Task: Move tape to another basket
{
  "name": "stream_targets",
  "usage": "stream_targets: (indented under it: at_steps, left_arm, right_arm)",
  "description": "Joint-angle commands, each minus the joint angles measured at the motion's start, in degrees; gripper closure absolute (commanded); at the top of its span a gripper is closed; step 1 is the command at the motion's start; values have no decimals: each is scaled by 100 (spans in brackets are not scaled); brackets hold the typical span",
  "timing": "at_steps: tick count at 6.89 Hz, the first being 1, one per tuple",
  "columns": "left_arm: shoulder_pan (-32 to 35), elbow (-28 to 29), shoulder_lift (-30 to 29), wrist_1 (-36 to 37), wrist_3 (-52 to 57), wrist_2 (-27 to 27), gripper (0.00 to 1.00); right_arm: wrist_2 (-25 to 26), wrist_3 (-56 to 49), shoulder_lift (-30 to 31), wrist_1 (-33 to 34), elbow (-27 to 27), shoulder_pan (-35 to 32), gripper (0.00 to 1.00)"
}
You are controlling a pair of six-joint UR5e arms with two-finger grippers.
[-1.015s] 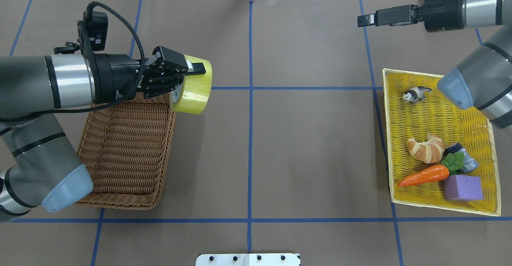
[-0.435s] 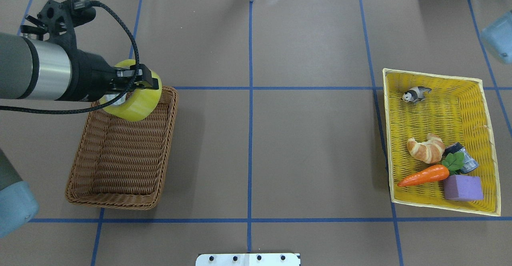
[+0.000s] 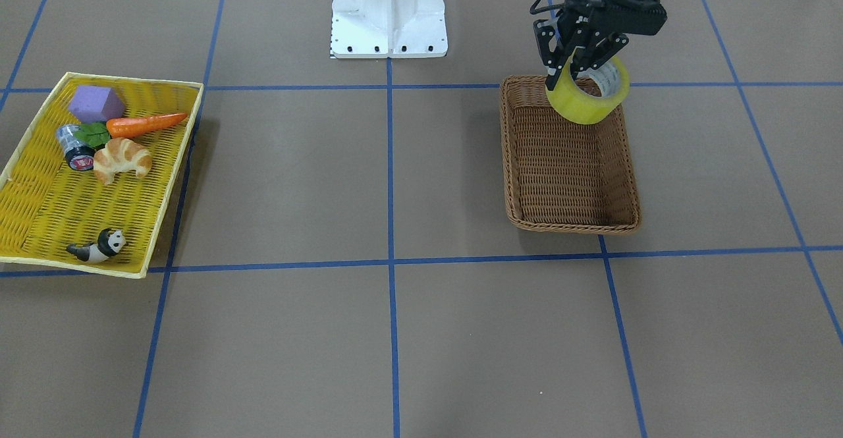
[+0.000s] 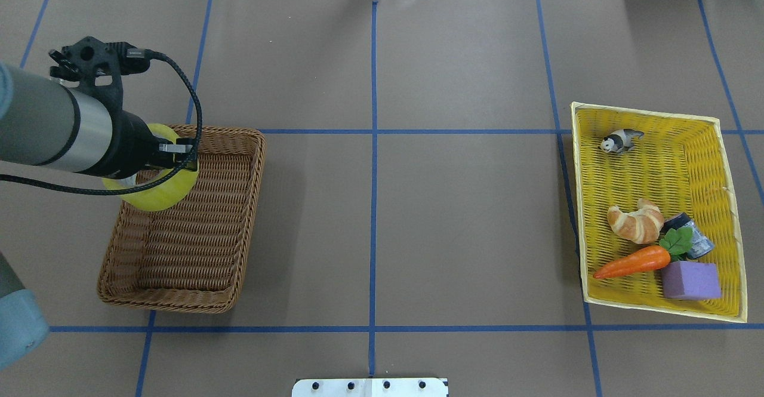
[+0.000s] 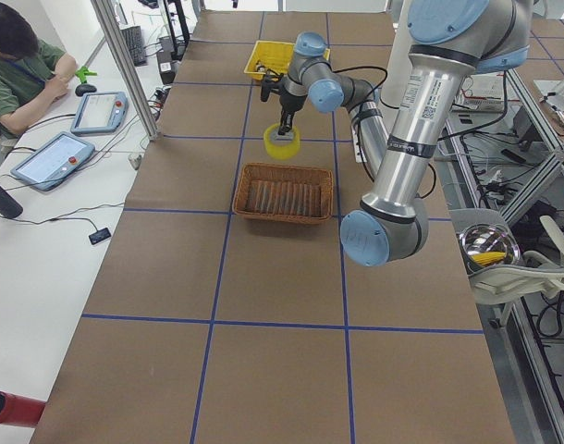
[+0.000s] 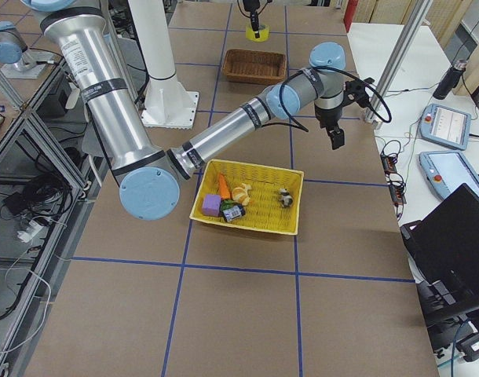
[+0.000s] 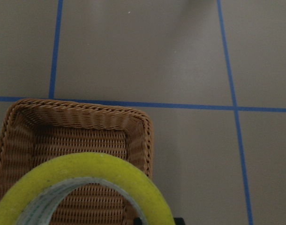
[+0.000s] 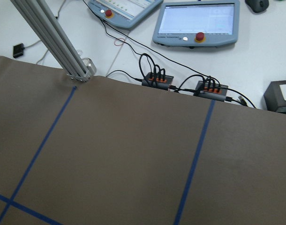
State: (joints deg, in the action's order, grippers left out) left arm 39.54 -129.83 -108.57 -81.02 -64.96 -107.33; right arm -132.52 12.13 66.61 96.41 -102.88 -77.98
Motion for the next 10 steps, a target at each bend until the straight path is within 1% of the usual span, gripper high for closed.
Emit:
stream_targets:
  at_steps: [1,2,3,4,5,6,7,8,10]
  left_arm:
    - [-331,771,-41,17,36,-16,100]
    - [-498,1157,-137,-18,28,10,100]
    - [-517,1579,-260,-254,28,11,100]
    - [-517,1931,-261,-665,19,11,100]
    - [-517,2196,-330,-826,36,2,100]
    - [-500,2251,-331,-827,45,19,100]
    - [-491,2303,-322,-819,28,193,3]
    - [-438,2295,-305,-819,62,491,2]
    - [209,2216,-235,-740,1138,433,2]
  right_arm:
    - [59,-1040,-7,2110,-249,-68,0]
    - [85,-1533,71,2362,-241,-217,0]
    - [112,-1573,115,2756,-224,-201,0]
    - [234,-1573,116,2943,-258,-218,0]
    - [235,-1573,177,2962,-250,-218,0]
    - [235,-1573,177,2971,-250,-218,0]
    - [226,-1573,177,2988,-215,-209,0]
    - [200,-1573,168,3189,-250,-209,0]
    - [261,-1564,308,3313,-337,-218,0]
